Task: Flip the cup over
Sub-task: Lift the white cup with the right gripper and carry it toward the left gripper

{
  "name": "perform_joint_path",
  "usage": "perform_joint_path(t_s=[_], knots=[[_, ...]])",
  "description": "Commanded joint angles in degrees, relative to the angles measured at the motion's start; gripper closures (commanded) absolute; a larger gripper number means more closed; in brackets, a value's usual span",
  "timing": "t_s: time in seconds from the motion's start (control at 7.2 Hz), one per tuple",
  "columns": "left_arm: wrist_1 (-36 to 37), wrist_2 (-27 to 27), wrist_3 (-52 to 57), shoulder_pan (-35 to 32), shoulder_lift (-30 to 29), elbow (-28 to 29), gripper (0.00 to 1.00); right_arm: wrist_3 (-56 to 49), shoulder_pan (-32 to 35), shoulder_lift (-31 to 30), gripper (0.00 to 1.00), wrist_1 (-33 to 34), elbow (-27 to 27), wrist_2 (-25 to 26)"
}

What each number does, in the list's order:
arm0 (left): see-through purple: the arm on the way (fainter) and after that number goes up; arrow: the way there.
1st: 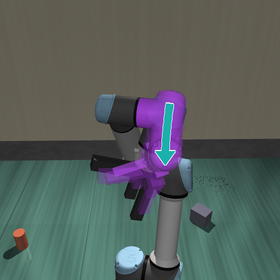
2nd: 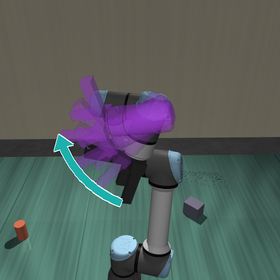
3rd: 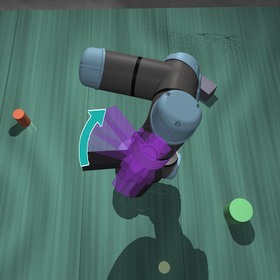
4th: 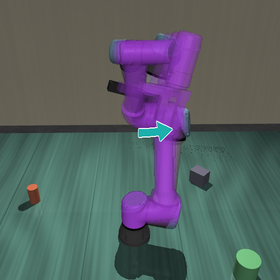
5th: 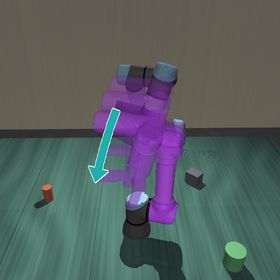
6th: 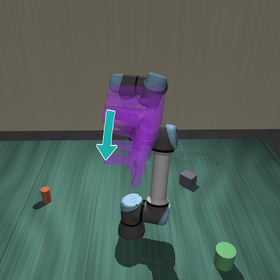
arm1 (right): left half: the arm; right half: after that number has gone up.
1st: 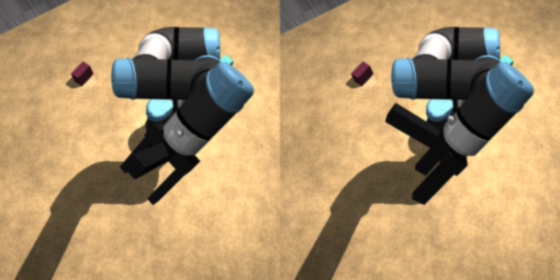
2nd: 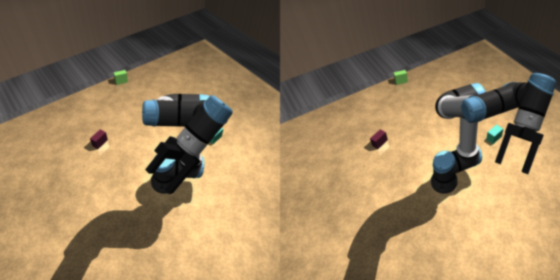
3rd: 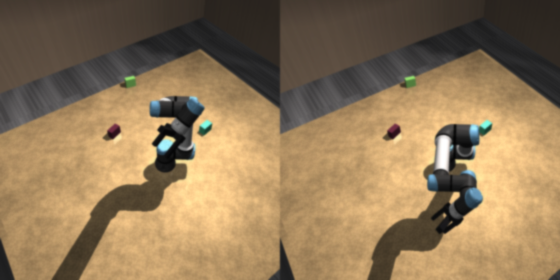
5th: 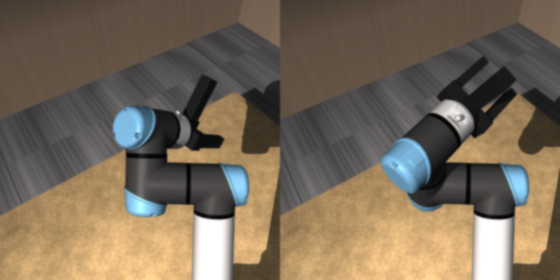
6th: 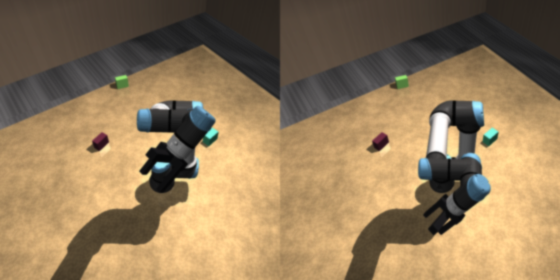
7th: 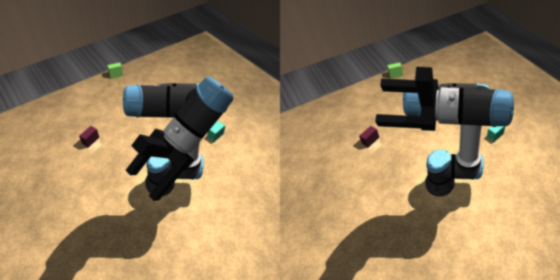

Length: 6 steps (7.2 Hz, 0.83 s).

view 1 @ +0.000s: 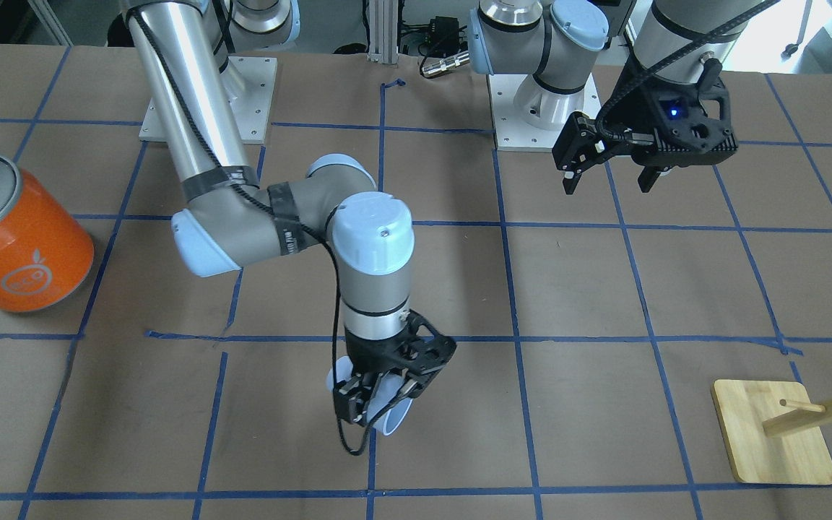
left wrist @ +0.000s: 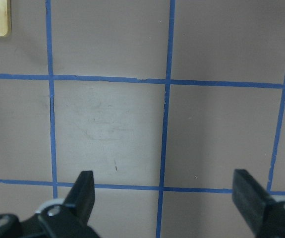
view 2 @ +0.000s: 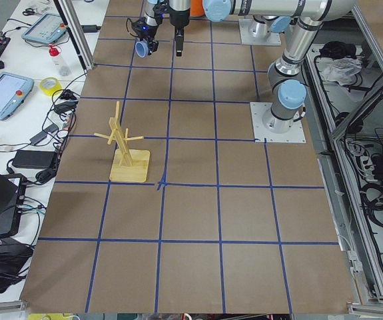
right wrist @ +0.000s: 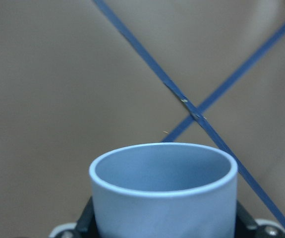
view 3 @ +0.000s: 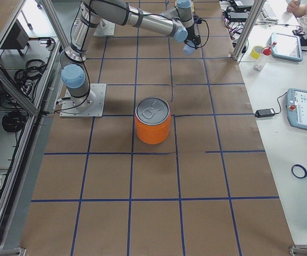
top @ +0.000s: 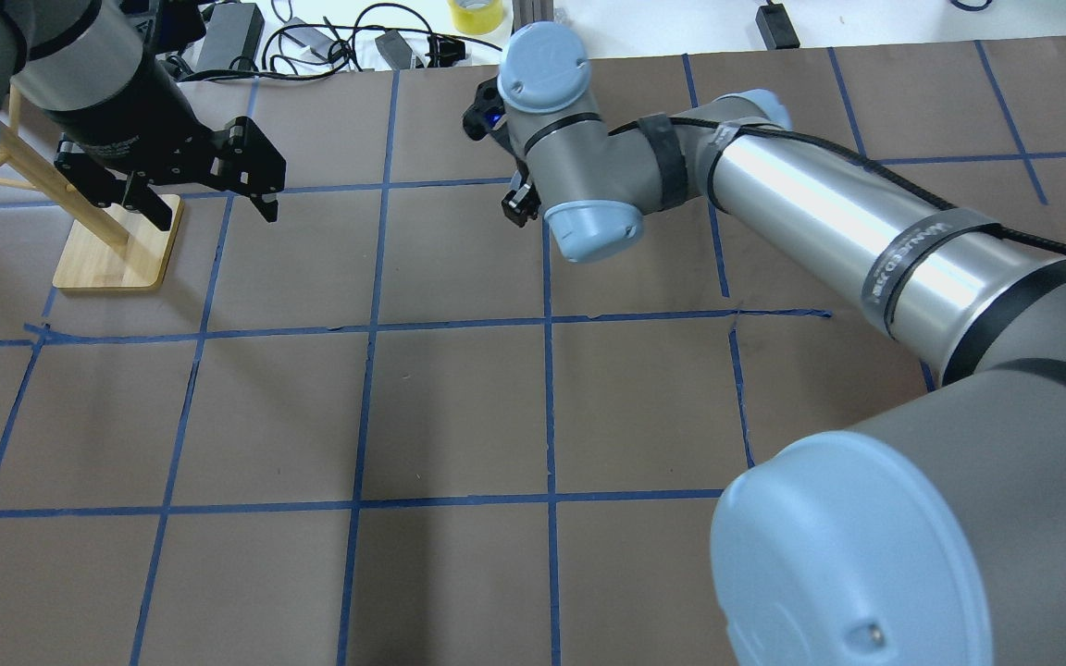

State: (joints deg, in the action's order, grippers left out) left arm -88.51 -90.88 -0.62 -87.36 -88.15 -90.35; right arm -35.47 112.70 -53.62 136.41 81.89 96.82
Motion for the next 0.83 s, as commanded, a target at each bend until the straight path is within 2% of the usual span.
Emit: perform_joint_path(t_s=[0.0, 0.14, 0.28, 0.56, 0.69], knots=[[0.0, 0.0, 0.0, 0.0, 0.0, 0.0, 0.0, -10.28, 4.97, 3.15, 0.72, 2.36, 0.2, 0.65], [0.0, -0.09, 0.0, 0.0, 0.0, 0.0, 0.0, -16.58, 6.46, 5.18, 0.72, 6.2, 0.2, 0.74], [0.0, -0.09, 0.0, 0.0, 0.0, 0.0, 0.0, -20.73, 7.61, 5.63, 0.67, 6.76, 0.2, 0.74], [0.0, -0.09, 0.0, 0.0, 0.0, 0.0, 0.0, -21.65, 11.56, 5.72, 0.65, 6.33, 0.29, 1.7], [0.0, -0.09, 0.0, 0.0, 0.0, 0.0, 0.0, -24.53, 11.58, 5.64, 0.58, 6.24, 0.38, 1.62]])
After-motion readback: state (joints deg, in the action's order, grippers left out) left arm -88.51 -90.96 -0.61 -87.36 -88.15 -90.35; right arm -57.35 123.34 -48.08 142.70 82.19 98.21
